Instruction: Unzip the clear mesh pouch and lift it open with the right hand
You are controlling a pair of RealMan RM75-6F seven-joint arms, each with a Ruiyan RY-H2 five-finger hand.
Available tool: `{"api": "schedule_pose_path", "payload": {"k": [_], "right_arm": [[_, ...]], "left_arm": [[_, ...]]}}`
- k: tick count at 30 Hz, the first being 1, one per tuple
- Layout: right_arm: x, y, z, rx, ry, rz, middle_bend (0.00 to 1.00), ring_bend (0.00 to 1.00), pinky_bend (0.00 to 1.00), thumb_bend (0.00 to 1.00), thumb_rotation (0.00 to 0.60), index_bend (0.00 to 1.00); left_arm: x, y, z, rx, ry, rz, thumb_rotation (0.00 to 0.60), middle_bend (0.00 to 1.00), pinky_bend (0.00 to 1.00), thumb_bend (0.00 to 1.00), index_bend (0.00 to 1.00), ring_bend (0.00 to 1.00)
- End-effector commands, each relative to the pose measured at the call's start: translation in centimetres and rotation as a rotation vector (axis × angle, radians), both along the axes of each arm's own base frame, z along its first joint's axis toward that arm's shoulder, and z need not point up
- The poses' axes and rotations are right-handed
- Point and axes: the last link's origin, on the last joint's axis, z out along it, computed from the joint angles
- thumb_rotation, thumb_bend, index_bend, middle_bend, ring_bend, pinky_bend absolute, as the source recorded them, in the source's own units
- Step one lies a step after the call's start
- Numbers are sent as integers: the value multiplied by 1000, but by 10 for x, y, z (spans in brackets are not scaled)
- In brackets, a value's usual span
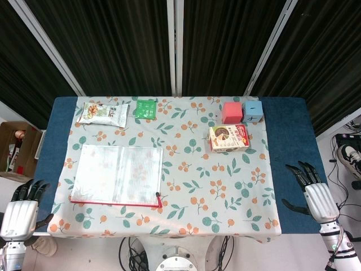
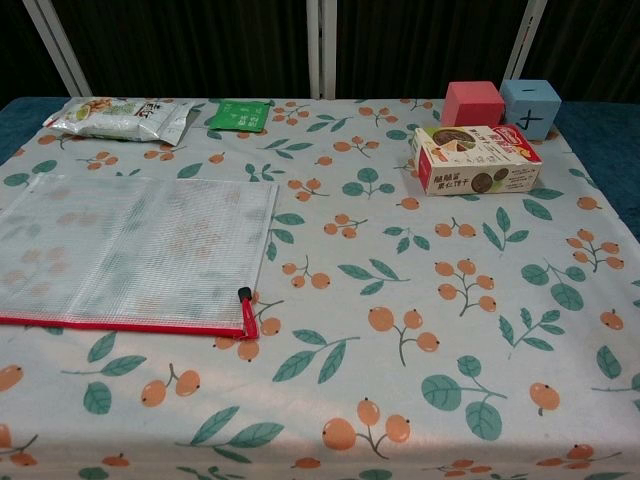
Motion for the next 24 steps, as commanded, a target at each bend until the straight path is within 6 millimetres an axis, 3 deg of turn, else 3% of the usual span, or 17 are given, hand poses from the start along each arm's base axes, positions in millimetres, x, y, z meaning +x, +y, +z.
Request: {"api": "schedule_pose_path", "payload": {"k": [1,14,19,24], "right_arm": [[-1,2,1,-2,0,-3,167,0,0,89,600,120],[0,-5,1,-1,7,-6,167,0,0,89,600,120],[3,-11,2,-4,16,-2,167,0,0,89,600,120],[11,-19,6,-13,32,21,167,0,0,89,600,120]], "left_arm": [[0,0,-1,-2,-1,-3,600,165,174,52,223,105],[8,14,-8,-46,10,-36,600,165,174,52,224,104],[26,30,-18,-104,17,-114,600,165,174,52,236,104],[57,53,-35,-204,-14,-233,600,165,175,51,247,105]]}}
